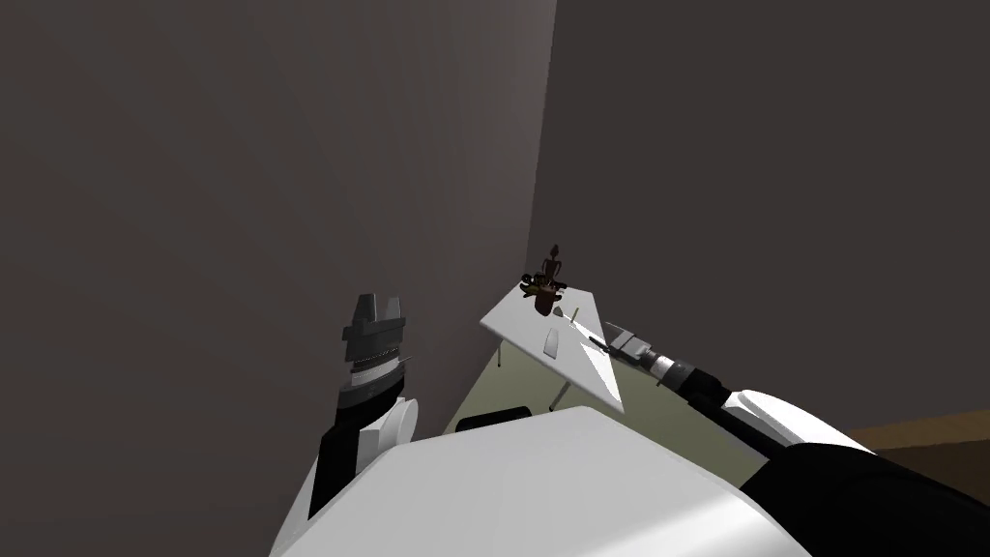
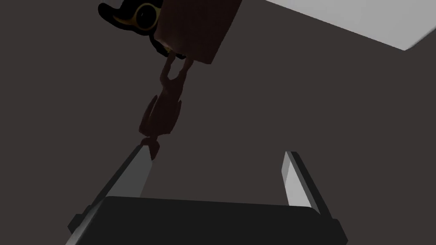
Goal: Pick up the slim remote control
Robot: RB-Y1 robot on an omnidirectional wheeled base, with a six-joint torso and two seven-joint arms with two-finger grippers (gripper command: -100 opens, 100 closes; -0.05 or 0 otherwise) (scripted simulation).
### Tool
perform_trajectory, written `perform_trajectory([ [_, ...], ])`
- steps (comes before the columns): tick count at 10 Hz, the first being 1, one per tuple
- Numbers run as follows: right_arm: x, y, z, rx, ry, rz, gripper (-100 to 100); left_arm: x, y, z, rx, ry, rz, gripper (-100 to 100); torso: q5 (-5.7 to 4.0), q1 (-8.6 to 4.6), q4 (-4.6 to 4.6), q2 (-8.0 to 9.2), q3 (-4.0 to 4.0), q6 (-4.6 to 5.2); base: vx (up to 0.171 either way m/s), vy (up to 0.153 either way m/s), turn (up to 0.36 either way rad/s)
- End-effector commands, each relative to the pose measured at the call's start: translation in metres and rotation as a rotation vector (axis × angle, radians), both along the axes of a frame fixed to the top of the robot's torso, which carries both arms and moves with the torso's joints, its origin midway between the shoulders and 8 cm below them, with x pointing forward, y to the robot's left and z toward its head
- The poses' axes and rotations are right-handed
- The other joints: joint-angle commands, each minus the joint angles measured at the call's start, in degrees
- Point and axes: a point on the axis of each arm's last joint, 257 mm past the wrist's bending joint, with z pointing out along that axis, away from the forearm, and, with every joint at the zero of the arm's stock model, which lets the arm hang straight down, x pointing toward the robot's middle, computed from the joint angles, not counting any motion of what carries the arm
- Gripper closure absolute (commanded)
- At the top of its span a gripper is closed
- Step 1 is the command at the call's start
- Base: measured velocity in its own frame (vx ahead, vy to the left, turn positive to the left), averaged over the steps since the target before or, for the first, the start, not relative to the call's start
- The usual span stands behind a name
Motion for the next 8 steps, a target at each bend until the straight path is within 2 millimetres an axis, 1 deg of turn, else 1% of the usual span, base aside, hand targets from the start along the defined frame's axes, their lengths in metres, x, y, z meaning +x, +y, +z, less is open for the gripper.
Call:
perform_trajectory([
  [1,-0.003,-0.007,-0.009,-0.078,0.03,0.008,-100,0.0,0.0,0.0,0.0,0.0,0.0,0,0.0,0.0,0.0,0.0,0.0,0.0,-0.01,-0.026,0.24],
  [2,-0.012,-0.026,-0.017,-0.164,0.068,0.01,-100,0.0,0.0,0.0,0.0,0.0,0.0,0,-0.01,-0.02,0.0,0.0,0.0,0.07,-0.014,-0.028,0.392],
  [3,-0.014,-0.028,-0.023,-0.201,0.084,0.015,-100,0.0,0.0,0.0,0.0,0.0,0.0,0,-0.01,-0.05,0.0,-0.01,0.0,0.0,-0.012,-0.03,0.223],
  [4,-0.023,-0.046,-0.029,-0.275,0.124,0.021,-100,0.0,0.0,0.0,0.0,0.0,0.0,0,-0.02,-0.04,0.0,0.01,0.0,0.09,-0.017,-0.015,0.355],
  [5,-0.026,-0.05,-0.036,-0.316,0.142,0.026,-100,0.0,0.0,0.0,0.0,0.0,0.0,0,-0.02,-0.02,0.0,0.0,0.0,0.01,-0.012,-0.016,0.206],
  [6,-0.037,-0.068,-0.044,-0.39,0.188,0.035,-100,0.0,0.0,0.0,0.0,0.0,0.0,0,-0.01,0.0,0.0,0.0,0.0,0.09,-0.01,-0.007,0.394],
  [7,-0.04,-0.07,-0.049,-0.424,0.203,0.042,-100,0.0,0.0,0.0,0.0,0.0,0.0,0,0.0,0.02,0.0,-0.02,-0.01,0.02,-0.006,-0.012,0.189],
  [8,-0.053,-0.088,-0.057,-0.493,0.252,0.054,-100,0.0,0.0,0.0,0.0,0.0,0.0,0,0.0,0.02,-0.01,-0.03,-0.02,0.1,-0.004,-0.001,0.38],
])
